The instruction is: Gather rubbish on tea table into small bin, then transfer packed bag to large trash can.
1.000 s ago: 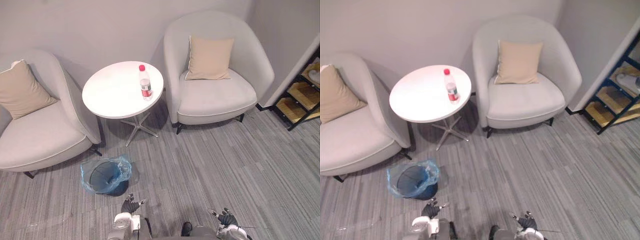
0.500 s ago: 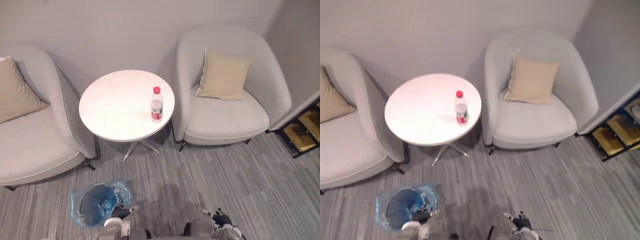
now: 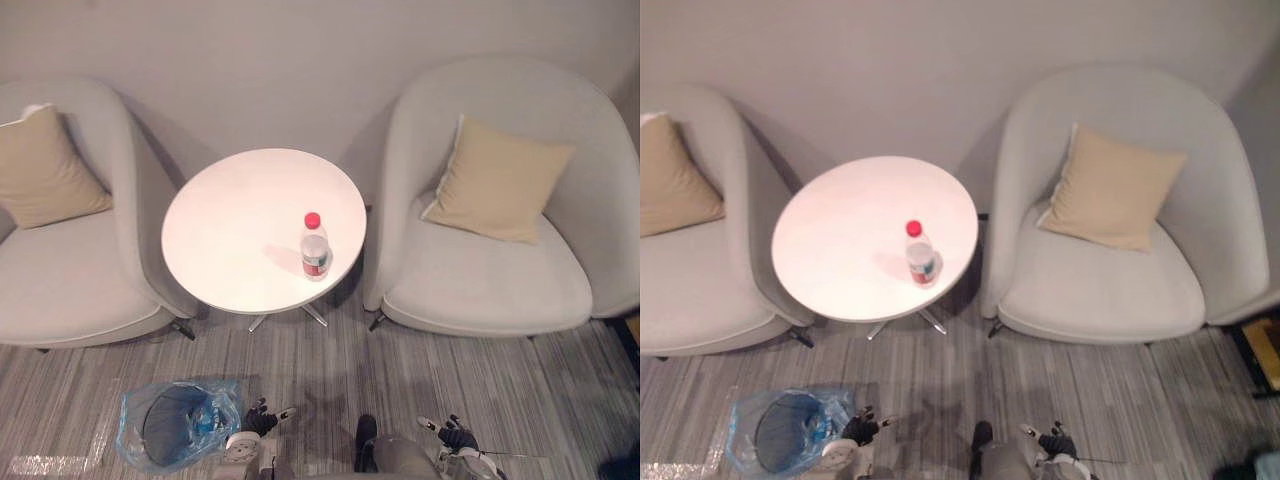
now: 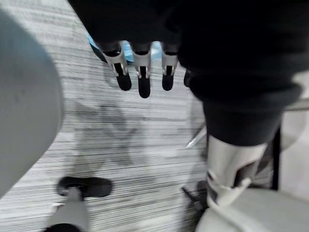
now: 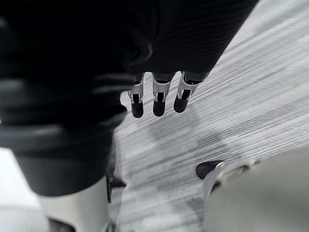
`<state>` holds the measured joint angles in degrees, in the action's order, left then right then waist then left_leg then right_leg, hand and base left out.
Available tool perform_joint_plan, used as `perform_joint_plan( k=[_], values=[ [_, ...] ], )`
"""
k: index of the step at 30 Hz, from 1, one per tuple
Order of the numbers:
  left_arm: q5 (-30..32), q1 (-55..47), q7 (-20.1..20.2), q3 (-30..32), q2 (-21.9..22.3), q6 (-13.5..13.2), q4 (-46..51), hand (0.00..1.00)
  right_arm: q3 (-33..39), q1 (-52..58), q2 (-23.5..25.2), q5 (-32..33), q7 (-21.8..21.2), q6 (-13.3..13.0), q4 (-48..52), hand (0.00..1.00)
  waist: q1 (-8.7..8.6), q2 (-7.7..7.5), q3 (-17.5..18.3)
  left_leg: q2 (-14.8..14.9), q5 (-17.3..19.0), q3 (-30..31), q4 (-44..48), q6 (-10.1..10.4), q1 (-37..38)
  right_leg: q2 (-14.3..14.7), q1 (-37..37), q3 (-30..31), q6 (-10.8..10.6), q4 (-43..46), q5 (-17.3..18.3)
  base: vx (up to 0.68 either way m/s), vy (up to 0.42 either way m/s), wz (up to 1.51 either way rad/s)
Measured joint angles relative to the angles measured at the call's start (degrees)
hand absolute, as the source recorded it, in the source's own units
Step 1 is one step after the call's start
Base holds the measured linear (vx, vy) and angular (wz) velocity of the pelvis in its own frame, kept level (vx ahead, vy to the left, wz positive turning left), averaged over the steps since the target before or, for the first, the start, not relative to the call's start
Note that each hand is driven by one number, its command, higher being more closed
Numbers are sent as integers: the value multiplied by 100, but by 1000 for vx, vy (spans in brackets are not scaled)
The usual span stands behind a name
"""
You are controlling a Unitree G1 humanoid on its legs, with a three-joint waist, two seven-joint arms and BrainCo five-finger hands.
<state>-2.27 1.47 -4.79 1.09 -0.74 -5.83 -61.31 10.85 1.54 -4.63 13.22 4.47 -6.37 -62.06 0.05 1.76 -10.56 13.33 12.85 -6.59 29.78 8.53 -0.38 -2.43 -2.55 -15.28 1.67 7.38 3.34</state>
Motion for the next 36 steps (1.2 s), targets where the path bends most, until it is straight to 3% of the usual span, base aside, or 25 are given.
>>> perform_joint_plan(
  k=[1,3,5,6,8,11,14,21,27,36],
  values=[
    [0,4,0,0,6,0,2,0,0,0,0,30,1,0,0,0,-3,10,-3,-8,65,-87,-71,-24,-50,-15,27,-35,-6,-30,-4,68,18,54],
    [2,-3,-7,-4,-14,-1,57,0,-2,-4,1,37,8,5,0,0,38,24,-2,-365,57,-240,-1032,-181,-294,-161,119,-169,-114,-98,-27,54,113,30],
    [5,-32,0,-37,-31,1,59,0,-8,-4,-49,33,8,3,-6,0,43,119,38,-534,-394,-140,-1638,-214,-281,-134,190,-149,-218,-92,-15,76,128,-5],
    [67,-45,-8,-54,-115,-7,50,0,-93,28,-13,27,16,3,2,0,79,3,119,-676,-468,-197,-1833,-223,-94,-176,257,63,-337,-181,-13,96,89,-12],
    [106,-53,-7,-78,-229,6,-75,0,-191,38,2,22,16,-2,32,0,57,-87,177,-774,-480,-204,-1924,-247,-42,-265,273,93,-391,-222,-25,106,119,-4],
    [114,-73,-4,-103,-303,24,-160,0,-220,49,5,-15,27,0,66,0,66,-113,196,-907,-538,-189,-2118,-337,45,-323,285,103,-421,-305,-44,75,74,6],
    [178,-177,-3,-107,-397,26,-167,0,-385,74,-6,-264,73,2,350,0,66,-95,203,-954,-590,-164,-2356,-403,251,-319,429,147,-422,-388,-47,76,21,4],
    [277,-243,-8,-279,-425,-3,-127,0,-929,-25,-342,-1061,257,-121,2343,0,63,-154,289,-983,-711,-154,-2697,-463,347,-279,441,243,-406,-573,-124,1,1,-2],
    [345,-257,-7,-286,-483,-11,-126,0,-1080,-155,-419,-1760,401,-257,3002,0,81,-255,360,-1042,-755,-194,-2766,-503,265,-279,453,340,-430,-953,-382,-4,19,-8],
    [352,-269,-7,-406,-503,-112,-116,0,-1388,-617,-521,-1922,626,-343,3217,0,111,-264,359,-1102,-910,13,-2921,-576,230,-312,455,219,-434,-1004,-424,-33,4,9]
  ],
)
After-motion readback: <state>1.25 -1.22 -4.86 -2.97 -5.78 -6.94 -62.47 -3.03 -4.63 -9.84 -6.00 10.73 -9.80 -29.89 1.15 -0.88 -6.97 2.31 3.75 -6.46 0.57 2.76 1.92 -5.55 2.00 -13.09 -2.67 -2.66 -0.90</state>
